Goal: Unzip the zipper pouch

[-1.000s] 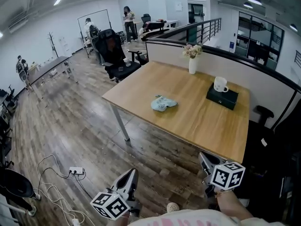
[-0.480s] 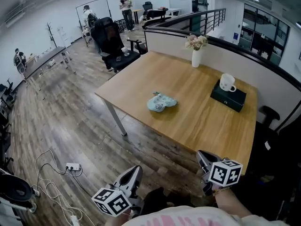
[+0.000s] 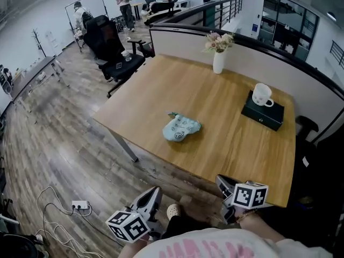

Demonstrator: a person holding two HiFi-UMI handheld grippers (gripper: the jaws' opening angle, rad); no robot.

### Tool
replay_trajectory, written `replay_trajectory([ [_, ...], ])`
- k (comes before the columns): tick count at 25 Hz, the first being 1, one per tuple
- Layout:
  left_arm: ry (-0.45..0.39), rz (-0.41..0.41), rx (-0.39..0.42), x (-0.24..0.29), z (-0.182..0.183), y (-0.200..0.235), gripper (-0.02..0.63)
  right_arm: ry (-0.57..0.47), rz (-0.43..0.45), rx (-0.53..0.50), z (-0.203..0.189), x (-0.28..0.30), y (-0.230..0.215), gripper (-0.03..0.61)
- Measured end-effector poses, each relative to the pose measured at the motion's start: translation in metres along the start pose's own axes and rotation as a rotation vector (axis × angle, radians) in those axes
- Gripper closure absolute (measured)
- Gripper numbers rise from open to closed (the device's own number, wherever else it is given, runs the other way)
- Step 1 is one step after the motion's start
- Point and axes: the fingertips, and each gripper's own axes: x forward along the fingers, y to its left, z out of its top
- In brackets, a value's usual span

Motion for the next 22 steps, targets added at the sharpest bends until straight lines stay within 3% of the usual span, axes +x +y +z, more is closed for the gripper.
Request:
replay_trajectory([
  [6, -0.029, -0.050, 0.058, 0.047, 0.085, 0.040, 0.612, -0.085, 0.007, 0.068, 0.063, 0.067, 0.020, 0.580],
  [11, -0.022, -0.070, 0.076, 0.072, 0.122, 0.068, 0.612, -0.115, -0.037, 0.088, 0.088, 0.106, 0.015, 0.580],
  [16, 0.011, -0.087, 0.063, 0.088, 0.125, 0.096, 0.612, -0.157, -0.058, 0.167, 0.086, 0.135, 0.000, 0.580],
  [22, 0.079, -0.059, -0.021, 0.111, 0.106, 0.126, 0.612, -0.105, -0.138, 0.308, 0.082, 0.163, -0.038, 0.580],
])
